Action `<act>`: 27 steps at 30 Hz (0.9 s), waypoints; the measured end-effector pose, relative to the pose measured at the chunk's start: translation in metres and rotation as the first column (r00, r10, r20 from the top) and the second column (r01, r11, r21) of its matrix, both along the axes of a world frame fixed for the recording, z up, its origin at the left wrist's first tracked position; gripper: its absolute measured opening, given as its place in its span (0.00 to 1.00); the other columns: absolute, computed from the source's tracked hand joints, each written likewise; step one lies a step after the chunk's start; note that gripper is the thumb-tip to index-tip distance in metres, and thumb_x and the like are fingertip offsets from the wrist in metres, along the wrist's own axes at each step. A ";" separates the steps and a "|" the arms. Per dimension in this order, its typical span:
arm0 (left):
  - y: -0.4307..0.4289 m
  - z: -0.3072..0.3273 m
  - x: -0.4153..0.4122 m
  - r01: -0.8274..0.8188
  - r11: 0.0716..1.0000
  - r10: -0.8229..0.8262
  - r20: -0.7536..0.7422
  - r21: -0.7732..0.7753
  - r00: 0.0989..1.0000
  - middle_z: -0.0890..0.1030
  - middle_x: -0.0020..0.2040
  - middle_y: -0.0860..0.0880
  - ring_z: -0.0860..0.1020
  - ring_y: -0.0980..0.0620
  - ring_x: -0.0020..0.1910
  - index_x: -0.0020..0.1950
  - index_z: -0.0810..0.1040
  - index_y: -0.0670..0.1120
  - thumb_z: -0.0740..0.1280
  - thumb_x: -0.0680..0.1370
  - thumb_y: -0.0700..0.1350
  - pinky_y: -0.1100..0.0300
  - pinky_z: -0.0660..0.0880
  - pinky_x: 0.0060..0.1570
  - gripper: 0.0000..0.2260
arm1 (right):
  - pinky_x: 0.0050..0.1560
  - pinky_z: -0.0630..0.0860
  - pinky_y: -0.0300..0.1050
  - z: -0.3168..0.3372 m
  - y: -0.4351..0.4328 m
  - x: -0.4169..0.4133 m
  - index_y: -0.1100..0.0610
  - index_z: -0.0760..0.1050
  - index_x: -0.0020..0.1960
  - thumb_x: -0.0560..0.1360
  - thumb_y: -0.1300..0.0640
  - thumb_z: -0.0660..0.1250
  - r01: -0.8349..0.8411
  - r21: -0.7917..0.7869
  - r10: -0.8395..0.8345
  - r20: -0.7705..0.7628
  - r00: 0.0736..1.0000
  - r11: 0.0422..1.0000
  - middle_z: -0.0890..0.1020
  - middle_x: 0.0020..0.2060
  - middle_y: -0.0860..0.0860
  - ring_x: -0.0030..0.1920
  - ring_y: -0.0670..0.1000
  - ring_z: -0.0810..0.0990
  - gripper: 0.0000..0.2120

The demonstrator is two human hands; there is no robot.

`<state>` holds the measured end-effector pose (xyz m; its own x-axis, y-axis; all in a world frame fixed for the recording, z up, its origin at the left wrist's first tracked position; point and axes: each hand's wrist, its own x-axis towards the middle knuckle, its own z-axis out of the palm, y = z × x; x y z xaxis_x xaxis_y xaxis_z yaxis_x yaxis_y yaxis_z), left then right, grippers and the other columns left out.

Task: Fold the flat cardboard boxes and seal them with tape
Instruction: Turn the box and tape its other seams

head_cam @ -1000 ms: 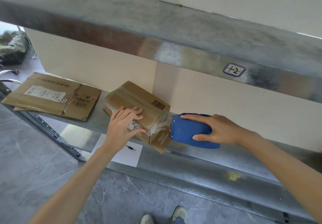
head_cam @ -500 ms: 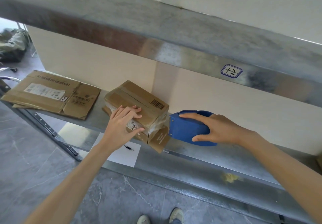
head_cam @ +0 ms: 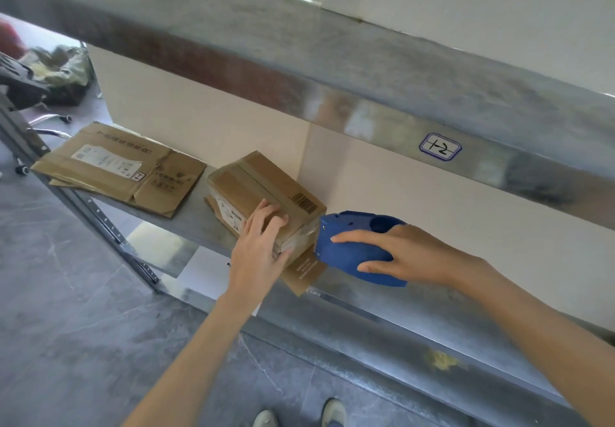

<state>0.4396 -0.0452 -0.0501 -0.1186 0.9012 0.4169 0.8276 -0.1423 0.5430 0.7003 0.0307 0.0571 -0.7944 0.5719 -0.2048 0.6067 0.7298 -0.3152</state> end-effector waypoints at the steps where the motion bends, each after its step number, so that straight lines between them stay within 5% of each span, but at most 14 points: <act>1: -0.002 0.000 -0.005 0.017 1.000 -0.017 0.015 0.012 1.000 0.73 0.68 0.50 0.63 0.49 0.76 0.59 0.76 0.46 0.77 0.71 0.44 0.55 0.78 0.54 0.20 | 0.35 0.62 0.36 0.003 0.000 -0.001 0.20 0.52 0.69 0.80 0.41 0.61 -0.024 0.007 0.024 0.004 1.000 1.000 0.74 0.31 0.36 0.31 0.44 0.70 0.26; 10: -0.031 0.002 -0.059 0.225 0.974 -0.224 0.134 0.011 0.965 0.71 0.73 0.53 0.62 0.51 0.77 0.56 0.76 0.45 0.76 0.72 0.41 0.54 0.67 0.71 0.16 | 0.35 0.65 0.33 0.019 0.001 -0.043 0.26 0.57 0.72 0.79 0.43 0.62 -0.258 0.006 0.258 0.016 0.966 0.966 0.71 0.33 0.28 0.34 0.37 0.71 0.26; 15: -0.033 0.005 -0.069 0.222 0.974 -0.212 0.173 -0.036 0.962 0.71 0.74 0.50 0.62 0.52 0.77 0.58 0.77 0.42 0.76 0.73 0.42 0.48 0.66 0.72 0.16 | 0.32 0.66 0.37 0.016 0.020 -0.054 0.26 0.60 0.71 0.78 0.44 0.65 -0.281 -0.029 0.280 -0.042 0.959 0.959 0.69 0.26 0.51 0.29 0.46 0.68 0.26; 21: -0.031 0.006 -0.069 0.224 0.974 -0.213 0.190 -0.037 0.958 0.73 0.72 0.49 0.64 0.51 0.76 0.59 0.78 0.41 0.76 0.72 0.43 0.48 0.66 0.72 0.17 | 0.30 0.65 0.34 0.009 0.042 -0.043 0.24 0.59 0.70 0.77 0.43 0.66 -0.288 -0.047 0.286 -0.043 0.957 0.957 0.72 0.27 0.52 0.27 0.49 0.68 0.27; 27: -0.030 0.006 -0.069 0.210 0.976 -0.193 0.207 -0.062 0.959 0.73 0.72 0.52 0.63 0.53 0.77 0.60 0.78 0.41 0.76 0.72 0.43 0.53 0.68 0.71 0.18 | 0.28 0.68 0.40 0.014 0.064 -0.003 0.20 0.58 0.67 0.76 0.44 0.66 -0.158 -0.005 0.158 -0.002 0.987 0.987 0.73 0.27 0.50 0.25 0.48 0.67 0.29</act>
<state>0.3704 -0.0755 -0.0438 -0.0040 0.9453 0.3262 0.6606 -0.2424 0.7106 0.6971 0.0943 0.0711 -0.8752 0.4380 -0.2056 0.4831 0.8151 -0.3199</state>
